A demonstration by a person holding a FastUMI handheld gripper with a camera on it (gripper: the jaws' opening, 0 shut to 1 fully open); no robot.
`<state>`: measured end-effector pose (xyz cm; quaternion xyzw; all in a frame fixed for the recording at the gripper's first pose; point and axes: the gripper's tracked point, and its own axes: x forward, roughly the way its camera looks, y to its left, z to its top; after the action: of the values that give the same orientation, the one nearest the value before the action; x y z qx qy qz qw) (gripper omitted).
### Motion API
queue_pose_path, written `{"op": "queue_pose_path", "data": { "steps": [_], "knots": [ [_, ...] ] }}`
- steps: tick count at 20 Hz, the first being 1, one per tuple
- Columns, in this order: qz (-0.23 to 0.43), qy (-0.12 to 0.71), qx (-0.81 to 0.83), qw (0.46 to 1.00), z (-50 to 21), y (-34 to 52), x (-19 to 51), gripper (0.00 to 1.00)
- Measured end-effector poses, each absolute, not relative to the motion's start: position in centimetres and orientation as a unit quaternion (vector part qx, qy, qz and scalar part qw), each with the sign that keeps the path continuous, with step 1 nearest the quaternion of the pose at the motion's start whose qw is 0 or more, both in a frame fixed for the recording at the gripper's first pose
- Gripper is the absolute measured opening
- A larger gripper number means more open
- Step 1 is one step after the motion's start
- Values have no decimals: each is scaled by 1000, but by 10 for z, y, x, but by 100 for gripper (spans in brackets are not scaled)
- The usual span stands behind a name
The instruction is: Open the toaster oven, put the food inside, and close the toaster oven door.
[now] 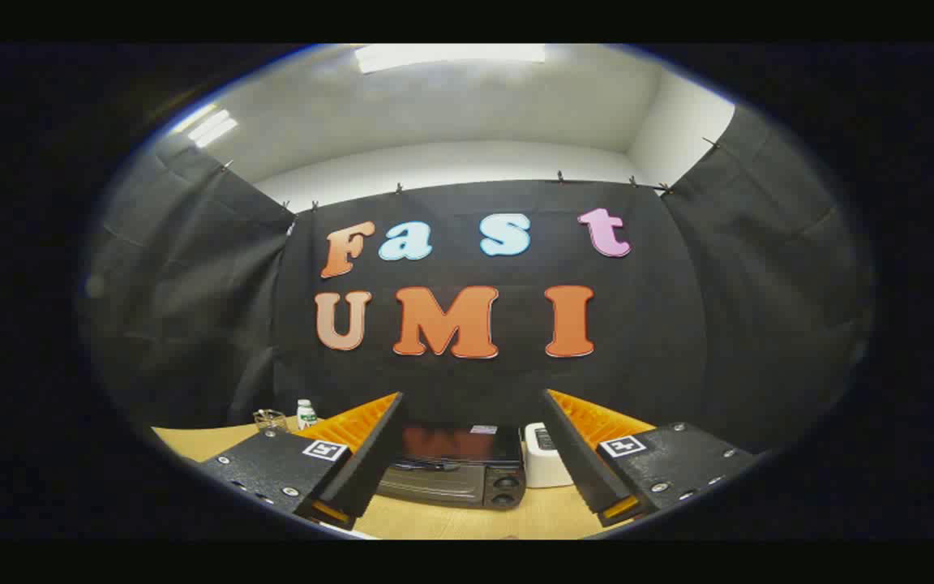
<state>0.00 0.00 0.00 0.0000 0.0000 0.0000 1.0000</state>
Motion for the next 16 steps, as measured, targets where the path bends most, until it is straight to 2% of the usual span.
{"op": "queue_pose_path", "data": {
  "steps": [16],
  "knots": [
    [16, -9, 22, 1000, 21, 25, -6, 97]
  ]
}}
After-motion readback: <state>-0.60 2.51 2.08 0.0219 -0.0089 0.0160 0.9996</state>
